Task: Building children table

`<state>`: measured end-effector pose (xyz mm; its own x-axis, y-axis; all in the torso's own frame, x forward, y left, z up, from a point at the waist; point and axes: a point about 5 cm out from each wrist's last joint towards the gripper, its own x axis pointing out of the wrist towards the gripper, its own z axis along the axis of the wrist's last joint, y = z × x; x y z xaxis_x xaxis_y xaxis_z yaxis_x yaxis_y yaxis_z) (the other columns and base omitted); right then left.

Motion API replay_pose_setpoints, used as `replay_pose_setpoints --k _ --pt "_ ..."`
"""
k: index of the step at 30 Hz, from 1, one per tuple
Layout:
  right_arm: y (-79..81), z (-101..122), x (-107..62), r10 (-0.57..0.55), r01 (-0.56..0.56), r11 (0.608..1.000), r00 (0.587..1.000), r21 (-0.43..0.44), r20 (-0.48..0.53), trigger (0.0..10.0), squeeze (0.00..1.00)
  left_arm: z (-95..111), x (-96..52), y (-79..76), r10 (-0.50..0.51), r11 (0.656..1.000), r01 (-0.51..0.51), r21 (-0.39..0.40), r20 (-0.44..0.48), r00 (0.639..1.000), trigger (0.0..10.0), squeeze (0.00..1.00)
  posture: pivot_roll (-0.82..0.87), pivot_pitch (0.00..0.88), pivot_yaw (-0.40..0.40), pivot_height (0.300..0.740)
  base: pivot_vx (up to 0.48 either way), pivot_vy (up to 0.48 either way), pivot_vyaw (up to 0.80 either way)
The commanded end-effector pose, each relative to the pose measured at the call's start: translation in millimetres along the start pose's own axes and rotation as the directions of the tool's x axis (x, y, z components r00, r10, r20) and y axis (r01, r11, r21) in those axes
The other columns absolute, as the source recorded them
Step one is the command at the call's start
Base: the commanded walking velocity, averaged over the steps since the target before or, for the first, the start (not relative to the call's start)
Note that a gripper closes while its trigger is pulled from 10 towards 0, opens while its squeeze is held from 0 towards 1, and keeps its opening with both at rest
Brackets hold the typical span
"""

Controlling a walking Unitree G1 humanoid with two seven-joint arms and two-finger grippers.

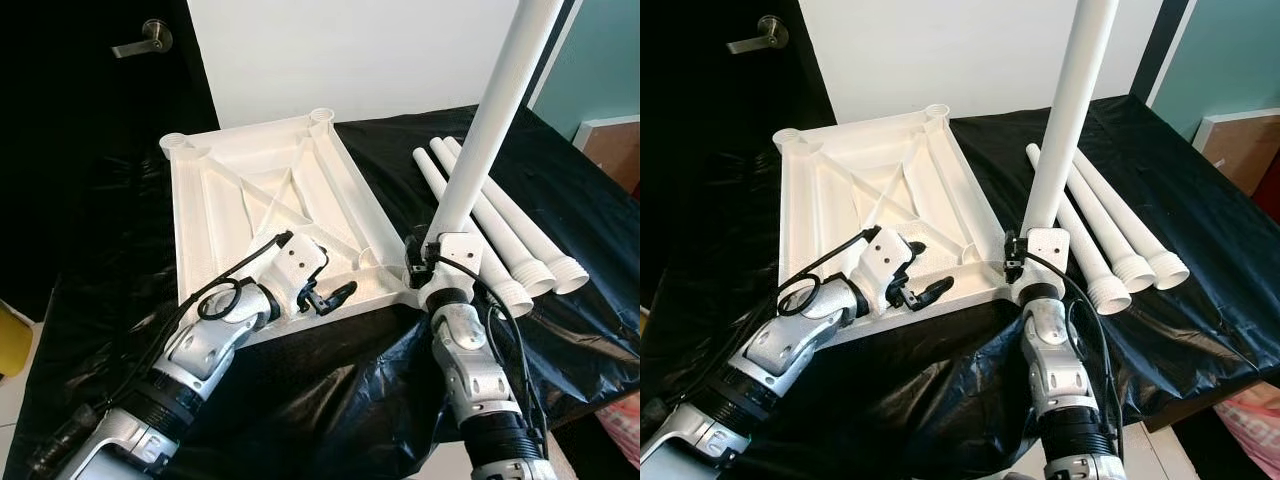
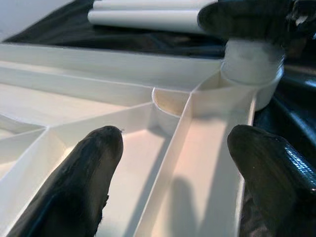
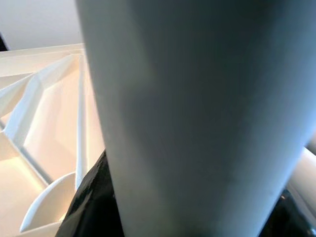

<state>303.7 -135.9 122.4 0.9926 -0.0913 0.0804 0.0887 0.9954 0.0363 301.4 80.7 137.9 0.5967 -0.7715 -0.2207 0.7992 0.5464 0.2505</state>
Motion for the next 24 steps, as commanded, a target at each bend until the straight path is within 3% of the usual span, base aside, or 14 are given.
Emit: replay_pose_setpoints --k 1,2,3,14,15,24 --pt "-10.4 -19 -7.3 -0.078 0.079 0.997 0.992 0.012 -0.097 10.0 0.00 -5 -0.9 7.4 0.024 1.000 -0.023 0.017 -0.050 0.998 10.0 0.00 -0.04 0.051 0.016 0.740 0.000 0.000 0.00" --pt "-10.4 -19 -7.3 -0.078 0.079 0.997 0.992 0.012 -0.097 10.0 0.00 -5 -0.9 7.4 0.024 1.000 -0.023 0.017 -0.050 0.998 10.0 0.00 -0.04 0.051 0.016 0.740 0.000 0.000 0.00" --pt "-10.9 -19 -7.4 -0.077 0.078 0.997 0.993 0.012 -0.092 10.0 1.00 -7 -0.8 10.8 0.037 0.999 -0.036 0.023 -0.069 0.997 10.0 0.00 -0.04 0.048 0.016 0.740 0.000 0.000 0.00" --pt "-17.7 -9 -10.1 -0.009 0.009 1.000 1.000 0.006 -0.028 10.0 1.00 -20 -1.1 23.6 0.093 0.996 -0.090 0.027 -0.157 0.983 10.0 0.00 -0.04 0.042 0.011 0.740 0.000 0.000 0.00" --pt "-19.2 -9 -12.0 0.004 -0.004 1.000 1.000 0.003 -0.022 10.0 0.00 -22 -1.3 24.9 0.097 0.995 -0.094 0.028 -0.171 0.980 10.0 0.00 -0.04 0.043 0.010 0.740 0.000 0.000 0.00" --pt "-28.2 -8 -24.3 0.068 -0.068 0.998 0.997 -0.014 0.020 10.0 0.00 -32 -3.3 31.0 0.104 0.994 -0.104 0.014 -0.247 0.963 10.0 0.00 -0.05 0.043 0.013 0.740 0.000 0.000 0.00"
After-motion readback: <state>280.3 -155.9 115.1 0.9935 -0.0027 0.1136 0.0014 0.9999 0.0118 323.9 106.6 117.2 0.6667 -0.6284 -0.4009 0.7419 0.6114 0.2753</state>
